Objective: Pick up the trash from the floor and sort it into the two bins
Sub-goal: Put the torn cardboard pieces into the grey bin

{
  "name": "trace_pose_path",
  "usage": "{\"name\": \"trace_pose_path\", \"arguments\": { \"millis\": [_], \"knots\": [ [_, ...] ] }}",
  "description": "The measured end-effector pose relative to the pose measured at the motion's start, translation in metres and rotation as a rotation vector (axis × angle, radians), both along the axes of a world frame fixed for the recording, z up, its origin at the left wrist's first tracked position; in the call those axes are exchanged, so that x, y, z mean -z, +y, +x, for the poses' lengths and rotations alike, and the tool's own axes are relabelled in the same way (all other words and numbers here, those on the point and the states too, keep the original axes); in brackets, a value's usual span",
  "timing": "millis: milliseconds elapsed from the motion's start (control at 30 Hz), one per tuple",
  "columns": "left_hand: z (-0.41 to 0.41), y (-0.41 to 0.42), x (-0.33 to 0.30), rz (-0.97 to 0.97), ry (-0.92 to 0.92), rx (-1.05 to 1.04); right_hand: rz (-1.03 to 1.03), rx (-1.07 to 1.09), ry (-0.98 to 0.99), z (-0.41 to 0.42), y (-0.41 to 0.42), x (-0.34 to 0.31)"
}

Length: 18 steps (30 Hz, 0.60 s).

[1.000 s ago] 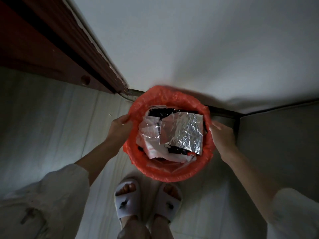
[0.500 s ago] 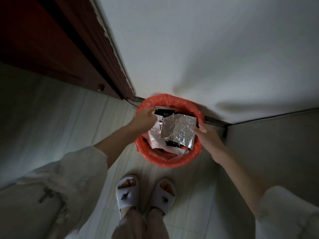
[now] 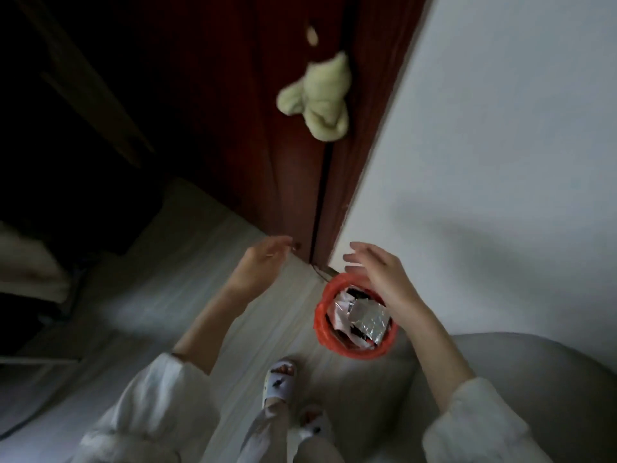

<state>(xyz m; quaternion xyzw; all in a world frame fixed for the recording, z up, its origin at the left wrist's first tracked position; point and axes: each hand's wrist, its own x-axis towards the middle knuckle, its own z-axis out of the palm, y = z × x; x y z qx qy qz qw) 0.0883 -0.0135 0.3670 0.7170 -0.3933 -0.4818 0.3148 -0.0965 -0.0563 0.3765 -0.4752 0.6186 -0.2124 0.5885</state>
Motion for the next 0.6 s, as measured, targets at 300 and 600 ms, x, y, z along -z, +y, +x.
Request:
{"name": "trace_pose_path", "arguments": {
  "millis": [300,600],
  "knots": [
    [0.078,0.171,-0.136,-0.254,-0.007,-0.497,-0.199,-0.514,-0.184,0.114,0.068,-0.140],
    [0.124,0.436,-0.195,-0.278,-0.194,-1.114,-0.236,-1.151,-0.392,0.276,0.259,-0.206]
  ]
}}
